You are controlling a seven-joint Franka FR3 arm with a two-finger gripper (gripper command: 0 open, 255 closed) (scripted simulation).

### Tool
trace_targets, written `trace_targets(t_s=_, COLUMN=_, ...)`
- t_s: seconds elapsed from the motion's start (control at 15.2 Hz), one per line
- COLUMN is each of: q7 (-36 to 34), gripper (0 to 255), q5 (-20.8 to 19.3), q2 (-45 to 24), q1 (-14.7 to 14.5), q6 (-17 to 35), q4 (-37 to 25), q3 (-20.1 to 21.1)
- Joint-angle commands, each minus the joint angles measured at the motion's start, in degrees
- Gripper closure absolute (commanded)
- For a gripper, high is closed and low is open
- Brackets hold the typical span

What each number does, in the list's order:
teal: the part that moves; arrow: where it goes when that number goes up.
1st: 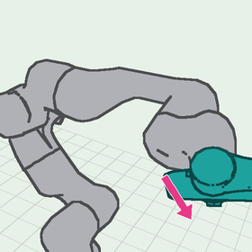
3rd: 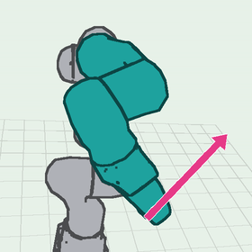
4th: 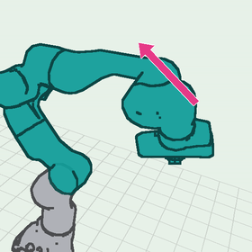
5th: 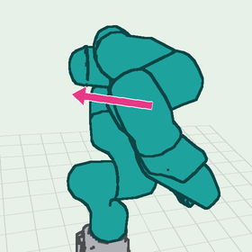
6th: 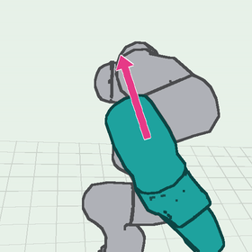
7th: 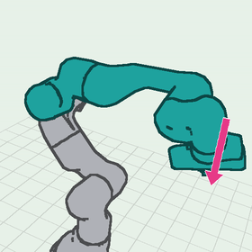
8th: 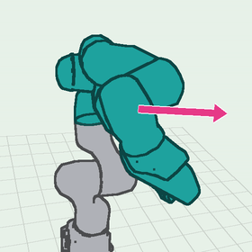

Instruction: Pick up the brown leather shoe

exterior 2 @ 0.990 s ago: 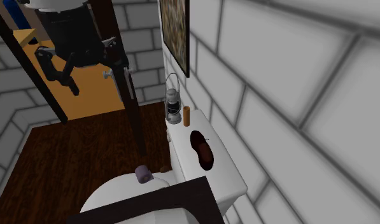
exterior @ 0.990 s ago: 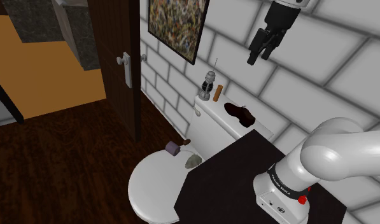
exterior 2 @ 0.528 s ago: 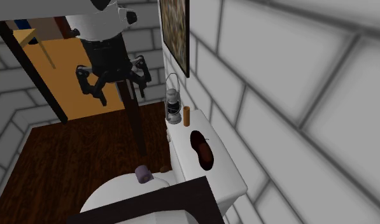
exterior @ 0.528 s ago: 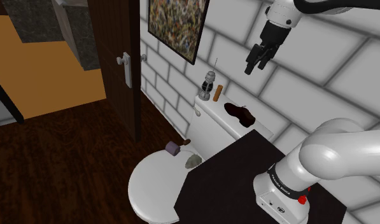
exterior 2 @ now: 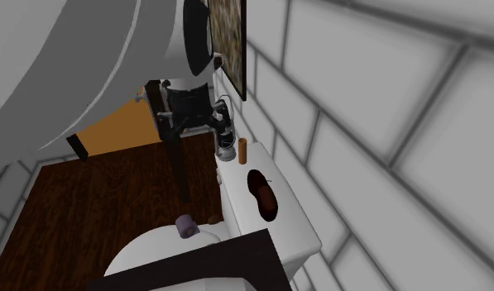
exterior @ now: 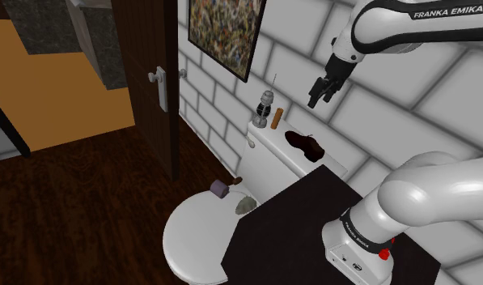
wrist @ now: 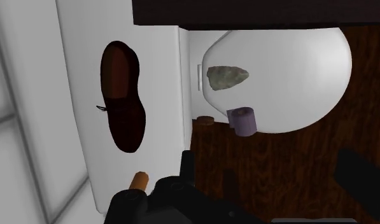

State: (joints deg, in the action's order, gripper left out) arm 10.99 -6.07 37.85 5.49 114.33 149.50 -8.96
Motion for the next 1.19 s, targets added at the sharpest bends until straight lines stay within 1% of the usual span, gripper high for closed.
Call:
trace_targets(t_s=0.0, q7=1.7, gripper=0, q5=-0.9, q2=-2.0, q1=1.0, q6=4.1, q4=1.8, q3=-2.1)
trace_targets(t_s=0.4, q7=6.8, gripper=0, q5=-1.9, q2=-11.9, q1=2.7, q6=16.2, q4=3.2, q3=-8.2)
trace_targets(t_s=0.66, q7=11.3, gripper=0, q5=-0.4, q2=-20.3, q1=2.8, q6=24.1, q4=2.5, q3=-12.6)
trace_targets(t_s=0.79, q7=14.3, gripper=0, q5=1.6, q2=-24.9, q1=2.4, q6=27.8, q4=1.6, q3=-14.7)
trace_targets(t_s=0.92, q7=18.0, gripper=0, q5=4.8, q2=-29.8, q1=1.8, q6=31.3, q4=0.3, q3=-16.7)
trace_targets(t_s=1.12, q7=25.3, gripper=0, q5=12.3, q2=-37.6, q1=1.2, q6=35.7, q4=-2.2, q3=-18.9)
